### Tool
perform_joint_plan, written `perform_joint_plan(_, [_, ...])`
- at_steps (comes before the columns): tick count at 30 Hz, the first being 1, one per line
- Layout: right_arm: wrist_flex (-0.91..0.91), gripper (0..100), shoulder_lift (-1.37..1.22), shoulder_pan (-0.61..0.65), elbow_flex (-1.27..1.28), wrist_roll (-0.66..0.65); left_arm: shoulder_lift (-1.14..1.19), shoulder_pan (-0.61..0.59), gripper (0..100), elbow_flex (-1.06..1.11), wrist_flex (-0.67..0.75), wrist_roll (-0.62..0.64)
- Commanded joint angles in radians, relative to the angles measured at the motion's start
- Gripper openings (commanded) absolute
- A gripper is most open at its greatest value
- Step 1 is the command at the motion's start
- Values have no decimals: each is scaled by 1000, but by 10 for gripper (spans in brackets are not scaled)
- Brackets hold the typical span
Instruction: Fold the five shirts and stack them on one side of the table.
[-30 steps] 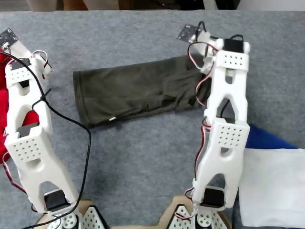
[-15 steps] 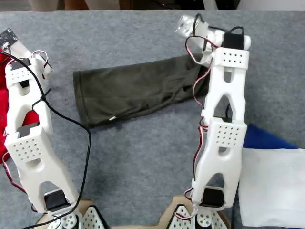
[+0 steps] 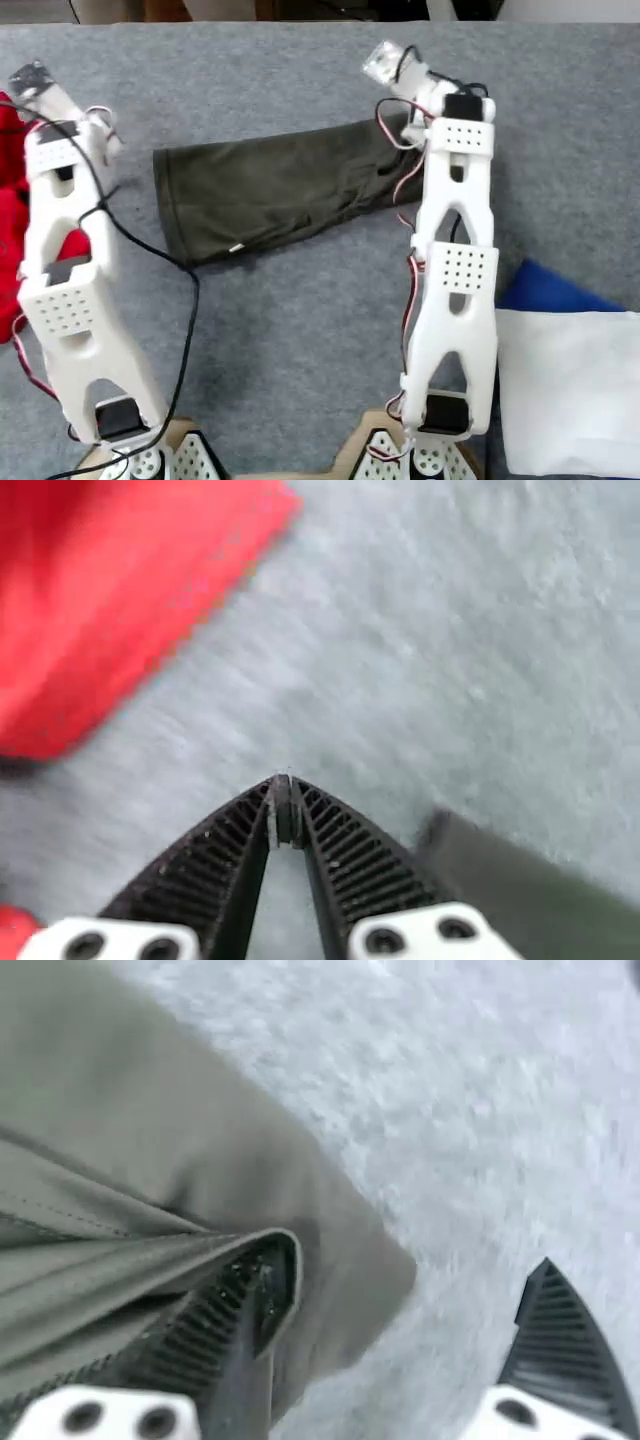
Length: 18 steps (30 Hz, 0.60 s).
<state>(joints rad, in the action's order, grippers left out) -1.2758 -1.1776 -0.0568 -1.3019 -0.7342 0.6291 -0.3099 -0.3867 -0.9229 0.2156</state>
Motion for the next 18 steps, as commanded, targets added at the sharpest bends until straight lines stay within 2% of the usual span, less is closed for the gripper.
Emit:
perform_joint_plan(1, [-40,368,-8,-25,-88,104,-120,132,19,-32,-97,-11])
perform_joint_plan(5, [-51,368,-45,-13,-99,118,-242,284,19,-41,-184,-3])
perform_joint_plan(9, [-48,368,-59,-13,-99,118,-337,488,19,-41,-195,17])
perform_joint_plan(13, [-43,368,-61,-27,-99,118,-309,644,20,-23,-135,118])
perform_joint_plan(18, [-40,368,-62,-31,-99,118,-239,778,20,-58,-69,222])
